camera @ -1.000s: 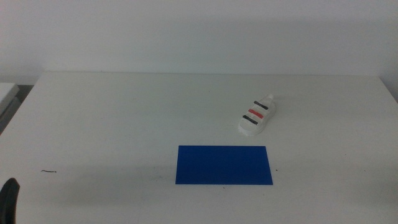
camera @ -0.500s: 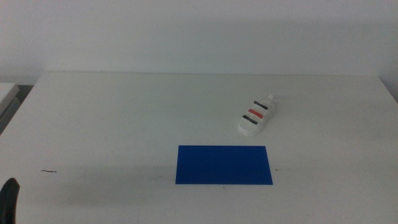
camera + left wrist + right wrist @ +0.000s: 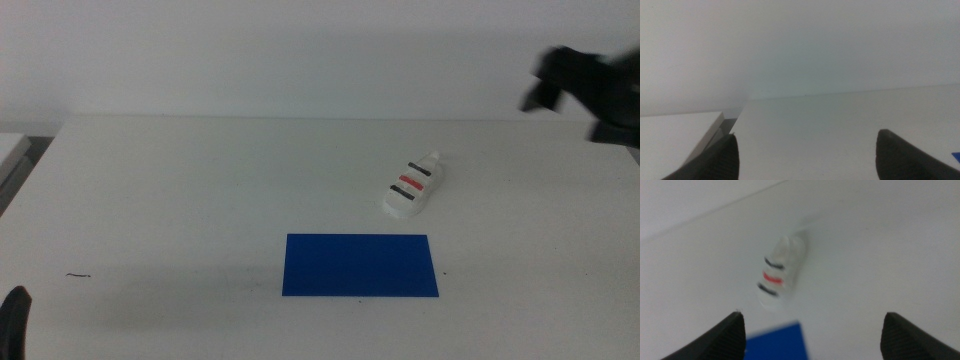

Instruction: Use one arm to grab the shoe from the table and place it on the mat.

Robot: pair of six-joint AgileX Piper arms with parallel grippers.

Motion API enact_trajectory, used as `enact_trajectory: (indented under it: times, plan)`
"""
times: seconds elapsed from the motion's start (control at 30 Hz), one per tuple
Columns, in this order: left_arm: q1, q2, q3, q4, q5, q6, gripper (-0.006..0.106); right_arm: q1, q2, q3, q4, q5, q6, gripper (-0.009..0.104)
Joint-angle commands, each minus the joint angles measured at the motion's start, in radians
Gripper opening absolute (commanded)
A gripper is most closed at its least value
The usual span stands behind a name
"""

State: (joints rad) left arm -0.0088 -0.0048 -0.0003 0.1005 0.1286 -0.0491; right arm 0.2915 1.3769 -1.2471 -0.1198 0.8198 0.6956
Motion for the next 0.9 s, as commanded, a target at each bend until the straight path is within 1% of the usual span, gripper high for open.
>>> enact_trajectory:
  times: [0.0,0.1,0.2,0.3,0.47,0.67,0.87]
  plan:
    - [0.000,0.005,0.000,-0.004,-0.013,-0.001,0.094,0.029,0.126,-0.084,-0.064,-0.003,0.178,0.093]
    - [0.000,0.005,0.000,-0.004,-0.013,-0.001,0.094,0.056,0.300,-0.210,-0.073,-0.020,0.314,0.093]
    - [0.000,0.005,0.000,-0.004,-0.013,-0.001,0.094,0.098,0.452,-0.319,-0.118,-0.022,0.401,0.093]
    - [0.000,0.005,0.000,-0.004,-0.013,-0.001,0.094,0.111,0.596,-0.440,-0.104,0.043,0.410,0.092]
    - [0.000,0.005,0.000,-0.004,-0.013,-0.001,0.094,0.117,0.781,-0.656,-0.078,0.203,0.402,0.082]
    - [0.000,0.005,0.000,-0.004,-0.013,-0.001,0.094,0.117,0.889,-0.778,-0.043,0.217,0.384,0.076]
    - [0.000,0.005,0.000,-0.004,-0.013,-0.001,0.094,0.117,0.941,-0.783,-0.046,0.232,0.387,0.072]
